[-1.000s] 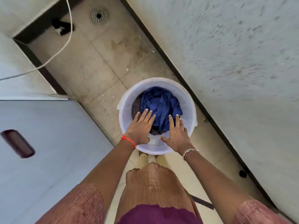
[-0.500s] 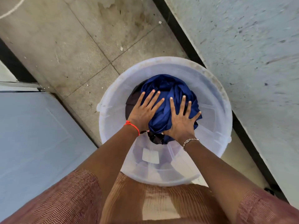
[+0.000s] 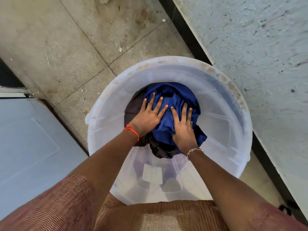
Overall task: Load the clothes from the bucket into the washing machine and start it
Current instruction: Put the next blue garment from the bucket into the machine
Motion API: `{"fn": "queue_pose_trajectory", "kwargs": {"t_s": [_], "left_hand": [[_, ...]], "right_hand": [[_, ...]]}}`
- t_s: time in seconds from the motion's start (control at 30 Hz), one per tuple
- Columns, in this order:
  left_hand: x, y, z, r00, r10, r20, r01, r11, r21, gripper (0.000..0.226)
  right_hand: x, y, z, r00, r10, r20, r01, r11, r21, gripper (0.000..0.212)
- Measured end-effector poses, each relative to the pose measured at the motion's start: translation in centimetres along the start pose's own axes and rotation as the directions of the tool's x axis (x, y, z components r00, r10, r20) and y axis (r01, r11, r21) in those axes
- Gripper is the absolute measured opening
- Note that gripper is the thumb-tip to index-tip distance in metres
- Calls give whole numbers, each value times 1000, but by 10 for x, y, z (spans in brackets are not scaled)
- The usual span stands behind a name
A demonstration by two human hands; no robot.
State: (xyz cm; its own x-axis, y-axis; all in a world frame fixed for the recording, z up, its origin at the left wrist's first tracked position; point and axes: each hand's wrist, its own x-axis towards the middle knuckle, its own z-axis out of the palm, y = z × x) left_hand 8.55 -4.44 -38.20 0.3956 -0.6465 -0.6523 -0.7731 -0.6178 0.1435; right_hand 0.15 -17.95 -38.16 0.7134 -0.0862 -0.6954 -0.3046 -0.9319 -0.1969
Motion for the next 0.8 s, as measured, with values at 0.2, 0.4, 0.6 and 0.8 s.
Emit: {"fn": "queue_pose_trajectory", "kwargs": {"t_s": [0.2, 0.4, 0.6, 0.8], "left_hand": [[-3, 12, -14, 998, 12, 69, -8, 999, -46, 54], [-30, 23, -39, 994, 15, 107, -7, 997, -73, 54], [-88, 39, -85, 994, -6, 106, 22, 988, -156, 56], [-163, 54, -153, 996, -81, 33, 86, 976, -199, 55]], "right_hand": [[-8, 2, -17, 999, 1, 42, -1, 1000, 10, 85], [-36, -3, -55, 996, -32, 89, 34, 999, -20, 79], [-86, -14, -106, 984, -104, 145, 115, 991, -72, 77], [-156, -41, -180, 979, -156, 135, 175, 974, -145, 73]]}}
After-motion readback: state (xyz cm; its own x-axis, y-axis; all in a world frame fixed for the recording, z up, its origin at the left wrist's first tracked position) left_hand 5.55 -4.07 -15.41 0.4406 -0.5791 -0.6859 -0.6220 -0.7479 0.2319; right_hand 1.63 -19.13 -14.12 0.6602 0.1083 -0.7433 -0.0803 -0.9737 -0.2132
